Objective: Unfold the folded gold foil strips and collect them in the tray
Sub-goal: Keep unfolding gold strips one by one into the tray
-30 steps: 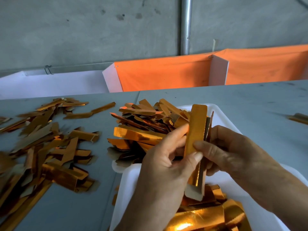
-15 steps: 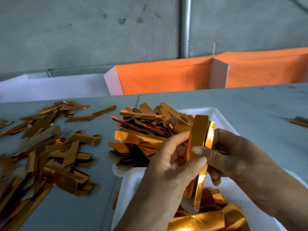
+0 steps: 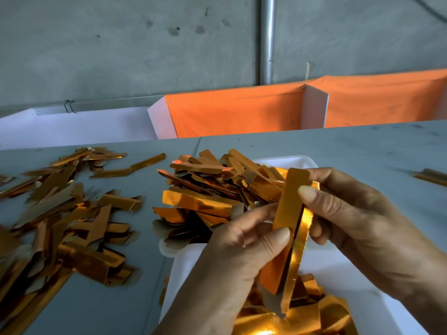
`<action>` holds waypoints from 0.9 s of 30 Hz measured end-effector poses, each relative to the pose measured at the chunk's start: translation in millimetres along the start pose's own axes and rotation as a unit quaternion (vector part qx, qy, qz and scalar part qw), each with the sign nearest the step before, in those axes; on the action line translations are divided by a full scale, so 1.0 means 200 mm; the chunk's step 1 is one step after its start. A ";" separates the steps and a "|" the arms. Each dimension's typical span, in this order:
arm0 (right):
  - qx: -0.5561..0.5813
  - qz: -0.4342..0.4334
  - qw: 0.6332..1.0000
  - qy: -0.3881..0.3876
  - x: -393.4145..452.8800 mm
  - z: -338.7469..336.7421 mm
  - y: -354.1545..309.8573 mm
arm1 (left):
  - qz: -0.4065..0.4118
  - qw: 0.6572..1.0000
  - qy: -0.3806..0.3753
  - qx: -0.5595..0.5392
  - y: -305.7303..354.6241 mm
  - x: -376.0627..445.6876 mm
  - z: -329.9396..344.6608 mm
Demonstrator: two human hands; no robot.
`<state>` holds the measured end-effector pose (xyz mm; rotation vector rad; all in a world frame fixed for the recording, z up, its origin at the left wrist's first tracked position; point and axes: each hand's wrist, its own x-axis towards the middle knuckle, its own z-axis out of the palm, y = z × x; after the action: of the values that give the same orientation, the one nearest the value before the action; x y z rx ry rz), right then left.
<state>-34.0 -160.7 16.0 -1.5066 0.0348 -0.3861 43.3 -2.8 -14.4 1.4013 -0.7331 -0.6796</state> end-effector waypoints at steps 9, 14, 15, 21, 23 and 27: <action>0.009 -0.032 0.999 0.028 0.01 -0.03 0.02 | 0.146 0.967 0.096 0.186 0.05 -0.03 0.08; 0.080 -0.023 0.996 -0.038 0.02 -0.06 -0.01 | 0.111 0.988 0.006 0.110 0.08 -0.04 0.06; 0.093 -0.018 0.993 -0.064 0.02 -0.07 -0.01 | 0.112 0.989 -0.013 0.098 0.09 -0.03 0.06; 0.119 -0.008 0.990 -0.070 0.02 -0.08 0.00 | 0.095 0.987 -0.044 0.122 0.09 -0.03 0.05; 0.091 -0.017 0.995 -0.023 0.03 -0.08 0.00 | 0.123 0.972 0.008 0.201 0.08 -0.03 0.06; 0.053 -0.037 0.998 0.010 0.02 -0.08 0.00 | 0.188 0.922 0.068 0.332 0.05 -0.02 0.08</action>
<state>-34.2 -177.3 16.1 -1.4010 -0.0258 -0.4566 27.2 -8.9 -4.4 1.8226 -1.1458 -0.0097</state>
